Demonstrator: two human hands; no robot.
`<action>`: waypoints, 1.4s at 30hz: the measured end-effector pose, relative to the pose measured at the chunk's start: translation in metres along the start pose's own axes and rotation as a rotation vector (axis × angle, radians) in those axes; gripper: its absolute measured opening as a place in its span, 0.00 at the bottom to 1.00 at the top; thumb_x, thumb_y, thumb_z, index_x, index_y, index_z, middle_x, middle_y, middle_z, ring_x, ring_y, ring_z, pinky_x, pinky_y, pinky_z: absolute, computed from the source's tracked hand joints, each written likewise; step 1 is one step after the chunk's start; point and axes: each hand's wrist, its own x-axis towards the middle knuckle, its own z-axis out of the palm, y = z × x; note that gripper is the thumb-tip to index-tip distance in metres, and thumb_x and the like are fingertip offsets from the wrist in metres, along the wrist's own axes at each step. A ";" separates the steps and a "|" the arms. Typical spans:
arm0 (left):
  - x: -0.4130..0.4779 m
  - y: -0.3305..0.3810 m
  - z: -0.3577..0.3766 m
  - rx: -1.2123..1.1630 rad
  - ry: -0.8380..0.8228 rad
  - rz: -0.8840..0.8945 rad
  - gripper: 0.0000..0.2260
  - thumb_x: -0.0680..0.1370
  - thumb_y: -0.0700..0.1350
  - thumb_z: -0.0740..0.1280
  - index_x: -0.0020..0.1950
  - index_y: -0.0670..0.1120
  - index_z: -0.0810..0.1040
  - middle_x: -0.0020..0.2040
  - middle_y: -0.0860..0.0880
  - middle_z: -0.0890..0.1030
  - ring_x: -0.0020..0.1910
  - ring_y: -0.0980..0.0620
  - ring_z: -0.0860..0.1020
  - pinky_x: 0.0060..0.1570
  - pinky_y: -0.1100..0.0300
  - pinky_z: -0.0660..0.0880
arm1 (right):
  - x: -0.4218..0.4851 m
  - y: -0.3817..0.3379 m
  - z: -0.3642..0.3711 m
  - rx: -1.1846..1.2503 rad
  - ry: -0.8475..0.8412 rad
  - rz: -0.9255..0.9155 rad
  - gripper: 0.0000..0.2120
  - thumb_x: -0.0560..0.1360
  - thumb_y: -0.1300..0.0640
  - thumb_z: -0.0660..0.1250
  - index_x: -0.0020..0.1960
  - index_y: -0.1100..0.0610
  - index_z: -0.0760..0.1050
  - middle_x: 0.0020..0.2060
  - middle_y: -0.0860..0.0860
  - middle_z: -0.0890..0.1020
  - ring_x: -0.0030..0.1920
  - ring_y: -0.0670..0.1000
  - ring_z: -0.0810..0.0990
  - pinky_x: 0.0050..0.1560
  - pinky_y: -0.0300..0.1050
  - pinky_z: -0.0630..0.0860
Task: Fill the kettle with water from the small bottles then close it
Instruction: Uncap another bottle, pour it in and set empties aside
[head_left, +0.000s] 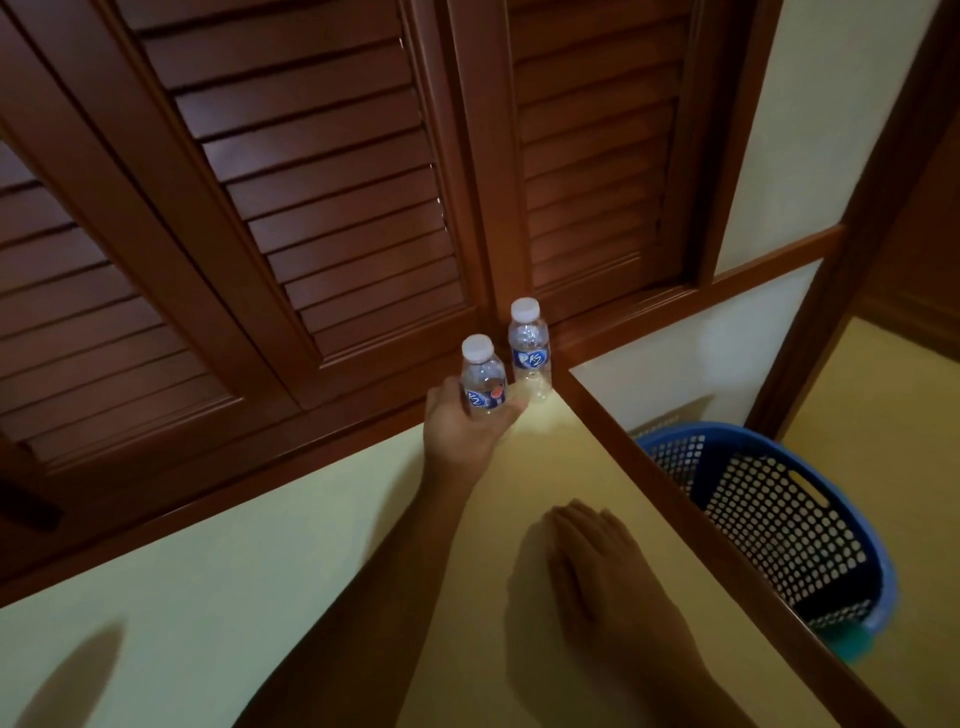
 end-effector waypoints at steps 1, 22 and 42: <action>0.002 -0.001 0.001 0.005 0.006 -0.003 0.27 0.70 0.59 0.81 0.62 0.49 0.77 0.56 0.50 0.75 0.52 0.53 0.77 0.47 0.60 0.75 | 0.000 0.000 0.000 -0.011 -0.006 0.000 0.58 0.61 0.28 0.13 0.81 0.47 0.53 0.80 0.44 0.57 0.80 0.43 0.48 0.80 0.46 0.39; -0.004 -0.020 -0.007 0.098 -0.051 0.006 0.36 0.69 0.62 0.80 0.72 0.47 0.74 0.64 0.49 0.79 0.63 0.48 0.78 0.61 0.50 0.78 | -0.004 -0.011 0.001 -0.198 -0.034 -0.070 0.46 0.69 0.32 0.19 0.82 0.50 0.42 0.82 0.47 0.45 0.79 0.47 0.38 0.75 0.47 0.31; -0.366 -0.073 -0.260 -0.131 0.525 -0.073 0.19 0.82 0.38 0.68 0.71 0.53 0.77 0.64 0.58 0.82 0.66 0.55 0.80 0.64 0.54 0.79 | -0.123 -0.237 0.069 0.377 -0.059 -0.788 0.22 0.83 0.50 0.58 0.76 0.53 0.68 0.73 0.43 0.71 0.74 0.37 0.64 0.72 0.31 0.60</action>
